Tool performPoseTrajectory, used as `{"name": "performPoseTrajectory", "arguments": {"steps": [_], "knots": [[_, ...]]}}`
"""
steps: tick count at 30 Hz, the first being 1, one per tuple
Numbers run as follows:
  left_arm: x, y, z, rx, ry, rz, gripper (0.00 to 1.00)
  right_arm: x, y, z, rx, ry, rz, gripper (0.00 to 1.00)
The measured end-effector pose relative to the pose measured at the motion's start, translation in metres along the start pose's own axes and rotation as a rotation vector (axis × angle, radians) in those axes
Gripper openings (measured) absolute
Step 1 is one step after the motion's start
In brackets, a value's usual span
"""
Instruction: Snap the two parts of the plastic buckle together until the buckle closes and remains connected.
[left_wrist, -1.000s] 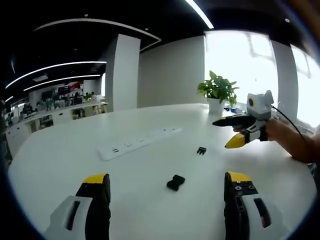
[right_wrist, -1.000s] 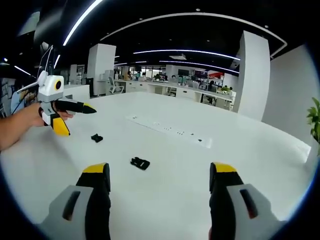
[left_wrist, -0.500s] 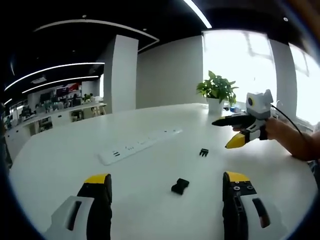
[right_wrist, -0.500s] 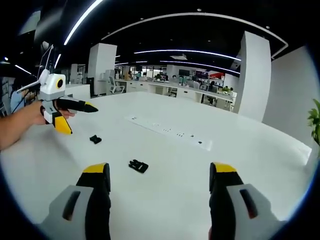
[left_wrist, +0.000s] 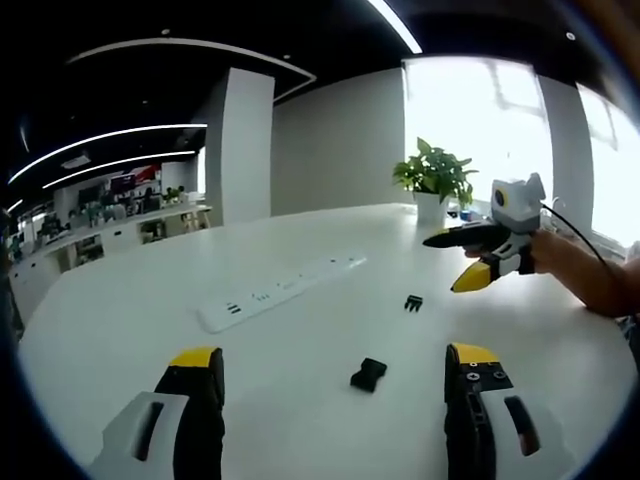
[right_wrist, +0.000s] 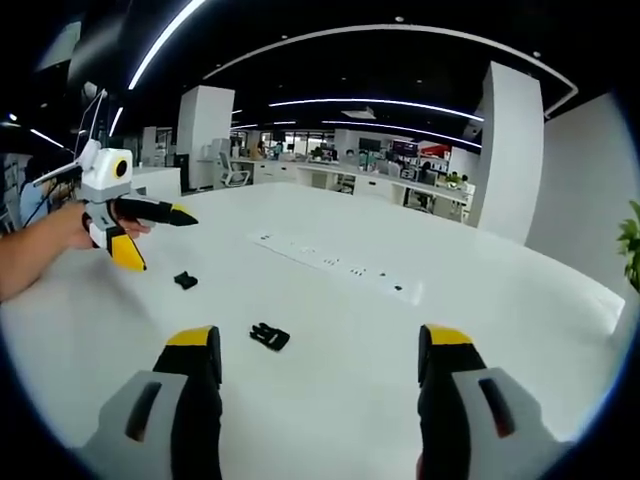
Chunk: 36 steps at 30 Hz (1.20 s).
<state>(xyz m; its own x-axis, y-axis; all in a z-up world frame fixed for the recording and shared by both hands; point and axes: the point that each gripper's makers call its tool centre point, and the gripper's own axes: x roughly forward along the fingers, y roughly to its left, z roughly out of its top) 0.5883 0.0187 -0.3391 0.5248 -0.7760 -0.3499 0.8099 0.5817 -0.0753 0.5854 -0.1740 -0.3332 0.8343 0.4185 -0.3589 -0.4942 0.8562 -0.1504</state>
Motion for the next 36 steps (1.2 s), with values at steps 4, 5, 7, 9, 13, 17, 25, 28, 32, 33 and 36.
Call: {"name": "performPoseTrajectory", "arguments": {"steps": [4,5,7,9,13,17,25,28,32,33,36], "knots": [[0.000,-0.004,-0.002,0.003,0.007,-0.015,0.92,0.002,0.001,0.000,-0.007,0.003,0.004,0.80],[-0.001,-0.005,-0.003,0.005,0.011,-0.019,0.92,0.003,0.000,0.001,-0.011,0.003,0.005,0.80],[-0.001,-0.004,-0.002,0.006,0.018,-0.020,0.92,0.003,0.001,0.002,-0.014,0.001,0.008,0.79],[-0.002,-0.004,0.003,-0.001,0.004,-0.019,0.92,0.004,0.002,0.003,-0.024,0.006,0.011,0.79],[0.000,-0.003,0.008,0.003,-0.003,-0.025,0.91,0.005,0.001,0.005,-0.022,0.002,0.012,0.79],[0.004,-0.001,0.011,0.002,-0.005,-0.024,0.91,0.007,-0.003,0.005,-0.030,0.005,0.011,0.79],[0.007,0.003,0.014,0.014,-0.003,-0.027,0.90,0.011,-0.005,0.003,-0.036,0.015,0.014,0.77],[0.010,0.007,0.009,0.013,0.019,-0.032,0.90,0.015,-0.006,0.007,-0.028,0.005,0.019,0.76],[0.008,0.004,0.006,0.018,0.025,-0.028,0.90,0.021,-0.005,0.010,-0.041,0.003,0.032,0.76],[0.009,0.005,0.008,0.014,0.021,-0.027,0.89,0.022,-0.005,0.011,-0.041,0.003,0.033,0.76],[0.011,0.004,0.009,0.016,0.020,-0.030,0.88,0.025,-0.006,0.016,-0.041,-0.005,0.037,0.76]]}}
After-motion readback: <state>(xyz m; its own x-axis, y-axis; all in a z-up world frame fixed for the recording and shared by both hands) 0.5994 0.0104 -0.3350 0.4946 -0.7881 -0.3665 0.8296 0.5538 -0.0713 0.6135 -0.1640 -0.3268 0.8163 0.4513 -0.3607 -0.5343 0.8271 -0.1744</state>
